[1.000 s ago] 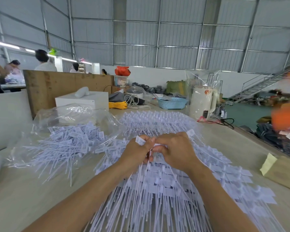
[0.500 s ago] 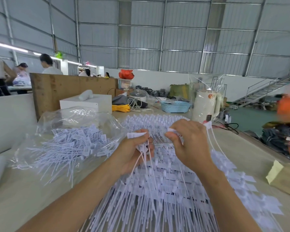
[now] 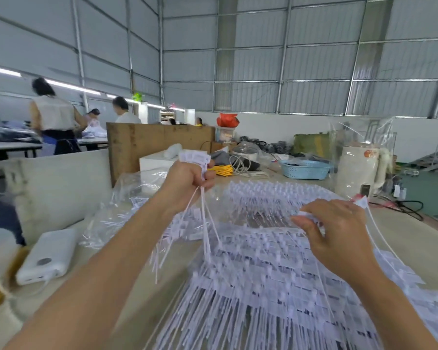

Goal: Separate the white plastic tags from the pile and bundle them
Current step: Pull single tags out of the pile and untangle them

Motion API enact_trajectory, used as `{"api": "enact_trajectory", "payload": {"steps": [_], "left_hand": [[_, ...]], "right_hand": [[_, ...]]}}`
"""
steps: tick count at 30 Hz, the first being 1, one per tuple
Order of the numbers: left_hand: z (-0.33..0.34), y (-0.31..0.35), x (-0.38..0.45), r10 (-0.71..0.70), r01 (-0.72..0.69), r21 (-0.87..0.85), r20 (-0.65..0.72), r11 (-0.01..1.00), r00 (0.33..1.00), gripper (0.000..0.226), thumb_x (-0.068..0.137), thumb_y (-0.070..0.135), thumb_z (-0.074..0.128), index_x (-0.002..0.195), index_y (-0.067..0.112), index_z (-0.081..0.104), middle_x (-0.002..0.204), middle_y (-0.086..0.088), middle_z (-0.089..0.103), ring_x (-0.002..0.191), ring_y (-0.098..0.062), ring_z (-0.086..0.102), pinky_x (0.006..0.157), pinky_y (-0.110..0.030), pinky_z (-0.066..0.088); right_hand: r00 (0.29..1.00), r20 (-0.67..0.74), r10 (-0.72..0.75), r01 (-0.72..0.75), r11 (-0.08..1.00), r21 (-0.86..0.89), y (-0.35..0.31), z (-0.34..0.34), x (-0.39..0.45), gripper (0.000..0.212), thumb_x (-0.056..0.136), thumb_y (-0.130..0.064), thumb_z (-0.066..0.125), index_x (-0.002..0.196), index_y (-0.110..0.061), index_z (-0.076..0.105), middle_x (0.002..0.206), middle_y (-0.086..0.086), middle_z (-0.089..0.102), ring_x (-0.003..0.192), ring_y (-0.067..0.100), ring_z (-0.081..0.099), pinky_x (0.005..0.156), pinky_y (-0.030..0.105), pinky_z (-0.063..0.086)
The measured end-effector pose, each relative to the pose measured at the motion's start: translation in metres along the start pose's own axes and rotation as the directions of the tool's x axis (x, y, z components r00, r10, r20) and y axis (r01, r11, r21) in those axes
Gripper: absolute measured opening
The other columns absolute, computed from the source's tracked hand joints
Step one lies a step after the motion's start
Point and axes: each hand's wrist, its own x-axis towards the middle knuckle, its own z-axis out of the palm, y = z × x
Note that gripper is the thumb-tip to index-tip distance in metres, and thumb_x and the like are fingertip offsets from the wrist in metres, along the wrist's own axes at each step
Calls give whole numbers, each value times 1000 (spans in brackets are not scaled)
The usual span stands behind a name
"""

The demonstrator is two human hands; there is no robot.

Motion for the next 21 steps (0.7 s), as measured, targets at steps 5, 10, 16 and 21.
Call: {"api": "enact_trajectory", "payload": {"steps": [5,10,16,21], "left_hand": [[-65,25,37,-38,214,877,-219,430,975,14,96,5,36,87,10,45,72,-7,47,49,-14,38,41,-18,27],[-106,-10,55,-316,108,967,-179,-229,932,29,93,0,35,116,6,50,110,-8,50,71,-20,52,43,-18,31],[-124,-42,82,-96,10,905,-56,-426,994,43,88,-4,45,127,13,45,125,-17,39,112,-31,46,80,-29,41],[-142,-51,87,14,110,770,-130,-628,991,53,95,21,43,145,21,23,141,-15,32,127,-33,33,103,-48,33]], "right_hand": [[1000,-11,-8,8,1000,-16,-3,2,1,12,76,-23,64,69,-13,65,65,-4,61,54,22,58,75,49,45],[999,7,-33,33,999,3,-4,4,2,31,83,-35,51,69,-12,65,65,-4,62,53,22,58,68,51,50],[999,-3,-45,45,997,57,-6,4,3,43,86,-44,42,66,-14,64,63,-12,53,52,22,58,67,53,50],[997,-23,-68,70,995,76,-9,0,8,60,92,-55,31,66,-14,66,64,-17,46,50,20,57,63,53,50]]}}
